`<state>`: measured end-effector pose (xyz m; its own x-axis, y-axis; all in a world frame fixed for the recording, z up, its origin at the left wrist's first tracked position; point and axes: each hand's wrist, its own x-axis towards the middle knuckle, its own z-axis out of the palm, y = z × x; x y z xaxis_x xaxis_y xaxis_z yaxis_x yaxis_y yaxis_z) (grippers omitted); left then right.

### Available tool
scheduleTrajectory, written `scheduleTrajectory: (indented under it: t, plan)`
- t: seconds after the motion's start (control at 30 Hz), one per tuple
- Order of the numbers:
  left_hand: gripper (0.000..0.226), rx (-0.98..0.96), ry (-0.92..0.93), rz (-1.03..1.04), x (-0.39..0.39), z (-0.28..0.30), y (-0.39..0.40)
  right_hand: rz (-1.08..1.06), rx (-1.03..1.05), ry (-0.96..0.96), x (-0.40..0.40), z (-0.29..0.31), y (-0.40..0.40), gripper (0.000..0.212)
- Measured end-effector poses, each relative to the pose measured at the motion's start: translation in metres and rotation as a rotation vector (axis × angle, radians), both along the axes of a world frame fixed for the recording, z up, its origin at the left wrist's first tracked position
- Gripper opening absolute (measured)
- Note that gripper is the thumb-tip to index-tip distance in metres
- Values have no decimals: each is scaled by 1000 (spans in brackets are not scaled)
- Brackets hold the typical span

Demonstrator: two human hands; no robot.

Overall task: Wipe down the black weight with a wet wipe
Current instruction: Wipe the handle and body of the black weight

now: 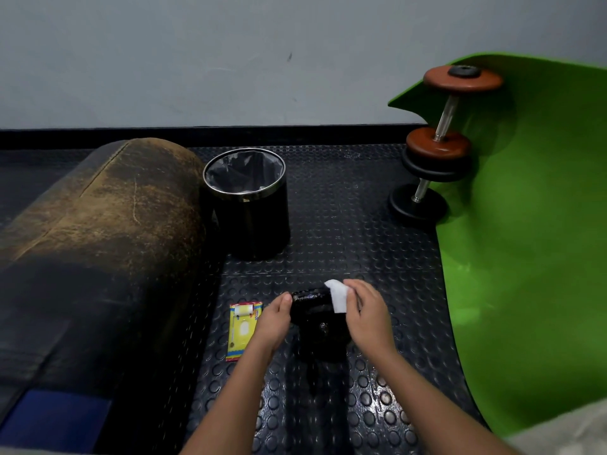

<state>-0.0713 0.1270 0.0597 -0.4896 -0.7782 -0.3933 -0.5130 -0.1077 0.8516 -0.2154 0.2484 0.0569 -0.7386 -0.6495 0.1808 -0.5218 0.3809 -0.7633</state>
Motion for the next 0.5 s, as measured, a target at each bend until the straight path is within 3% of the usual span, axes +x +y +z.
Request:
scheduleTrajectory:
  t: [0.1, 0.3, 0.4, 0.5]
  plan:
    - [50, 1, 2, -7, 0, -2, -1, -98, 71, -175, 0, 7, -14, 32]
    - [47, -1, -7, 2, -2, -3, -2, 166, 158, 243, 18, 2, -15, 35]
    - [48, -8, -20, -6, -2, -2, -1, 195, 68, 257, 15, -1, -2, 32]
    - [48, -14, -21, 0, -2, 1, 0, 92, -27, 151, 7, -4, 7, 29]
